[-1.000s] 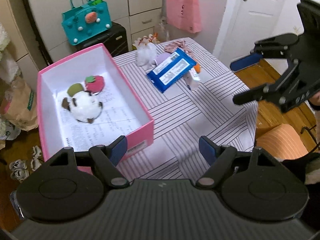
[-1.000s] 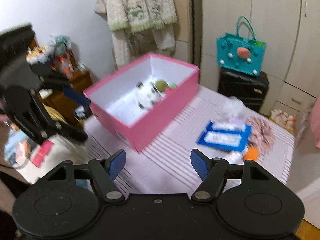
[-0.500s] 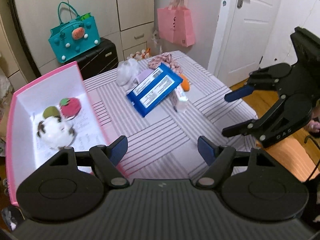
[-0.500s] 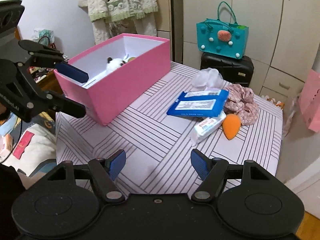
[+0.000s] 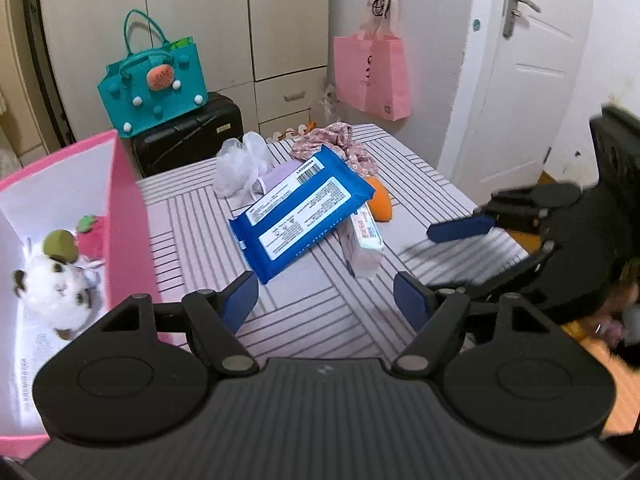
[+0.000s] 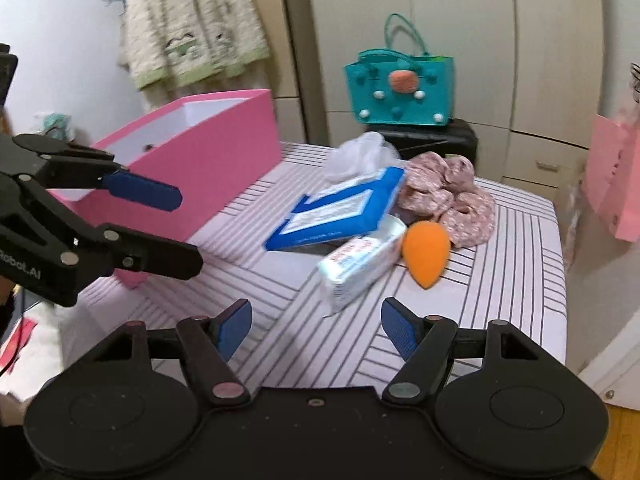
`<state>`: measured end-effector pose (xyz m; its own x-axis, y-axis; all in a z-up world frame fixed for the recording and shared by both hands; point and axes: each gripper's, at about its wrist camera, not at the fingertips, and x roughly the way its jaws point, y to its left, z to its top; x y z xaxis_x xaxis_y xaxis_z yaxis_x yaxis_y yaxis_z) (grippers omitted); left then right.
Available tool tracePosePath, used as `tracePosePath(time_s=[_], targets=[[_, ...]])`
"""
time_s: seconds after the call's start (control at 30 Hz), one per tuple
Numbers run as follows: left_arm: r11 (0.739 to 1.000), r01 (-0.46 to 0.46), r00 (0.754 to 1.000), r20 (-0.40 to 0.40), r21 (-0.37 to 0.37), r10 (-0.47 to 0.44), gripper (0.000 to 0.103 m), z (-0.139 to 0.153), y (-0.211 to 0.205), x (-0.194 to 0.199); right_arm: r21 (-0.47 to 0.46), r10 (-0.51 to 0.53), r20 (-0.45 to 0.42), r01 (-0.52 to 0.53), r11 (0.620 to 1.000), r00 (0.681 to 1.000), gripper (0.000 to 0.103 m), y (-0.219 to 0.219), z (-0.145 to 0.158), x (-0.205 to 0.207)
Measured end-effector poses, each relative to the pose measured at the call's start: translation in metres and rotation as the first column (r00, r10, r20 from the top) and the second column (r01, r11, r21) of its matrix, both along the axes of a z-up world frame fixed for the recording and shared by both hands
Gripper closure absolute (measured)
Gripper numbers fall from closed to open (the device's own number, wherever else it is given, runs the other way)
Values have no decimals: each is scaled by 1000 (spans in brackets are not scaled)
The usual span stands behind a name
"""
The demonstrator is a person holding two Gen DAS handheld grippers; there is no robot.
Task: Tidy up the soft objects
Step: 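Grasp the orange teardrop sponge with the right tool while the left tool grasps the white tube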
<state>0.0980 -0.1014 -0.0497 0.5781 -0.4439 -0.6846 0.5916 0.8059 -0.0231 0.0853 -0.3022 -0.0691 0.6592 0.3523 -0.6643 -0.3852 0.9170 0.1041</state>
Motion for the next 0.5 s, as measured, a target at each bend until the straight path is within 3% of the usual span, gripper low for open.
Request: tracePosePath(time_s=[0.37,0.5], targets=[[993,-6,999,-41,-118,1,34,-32,-36,29,-153,-31,86,44,987,996,27,-31,-19,20],[989,7,999,-44,-148,-14,52,-47,-49,34,-145,-19,81,31,989,996,35,-44,-20,34]])
